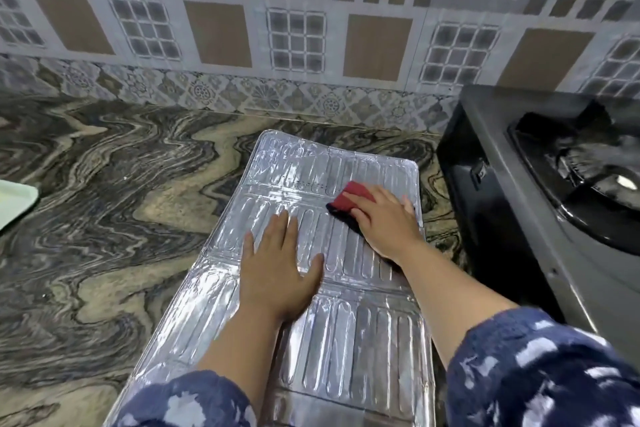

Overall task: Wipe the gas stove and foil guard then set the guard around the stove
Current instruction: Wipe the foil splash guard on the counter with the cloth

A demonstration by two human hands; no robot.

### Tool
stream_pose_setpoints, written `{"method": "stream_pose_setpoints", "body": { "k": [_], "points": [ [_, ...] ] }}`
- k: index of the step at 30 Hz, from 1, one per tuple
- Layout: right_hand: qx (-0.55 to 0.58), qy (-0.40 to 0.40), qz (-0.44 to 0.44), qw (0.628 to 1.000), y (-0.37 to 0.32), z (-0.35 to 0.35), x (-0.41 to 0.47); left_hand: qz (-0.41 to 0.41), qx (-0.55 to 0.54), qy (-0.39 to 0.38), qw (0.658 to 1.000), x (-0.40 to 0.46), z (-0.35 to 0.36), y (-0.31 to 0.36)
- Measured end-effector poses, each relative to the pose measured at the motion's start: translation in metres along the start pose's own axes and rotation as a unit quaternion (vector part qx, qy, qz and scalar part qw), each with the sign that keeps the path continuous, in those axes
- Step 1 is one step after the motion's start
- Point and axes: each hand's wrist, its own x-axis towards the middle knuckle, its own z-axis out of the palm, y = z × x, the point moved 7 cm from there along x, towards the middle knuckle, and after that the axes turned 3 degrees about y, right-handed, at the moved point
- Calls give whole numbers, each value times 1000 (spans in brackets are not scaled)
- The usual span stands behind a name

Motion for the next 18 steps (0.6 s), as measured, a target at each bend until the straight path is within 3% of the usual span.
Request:
{"method": "stream_pose_setpoints", "body": {
  "k": [6,9,15,18],
  "points": [
    [-23,-5,87,996,40,-1,73,0,-4,14,1000,1,-3,1],
    [-5,-13,99,995,25,2,83,0,0,10,1000,3,-4,2],
    [18,-29,-120,992,-72,15,62,-10,-9,6,1000,0,-5,4],
    [17,-55,-183,982,-98,28,70,-10,-1,3,1000,1,-4,4]
  ]
}}
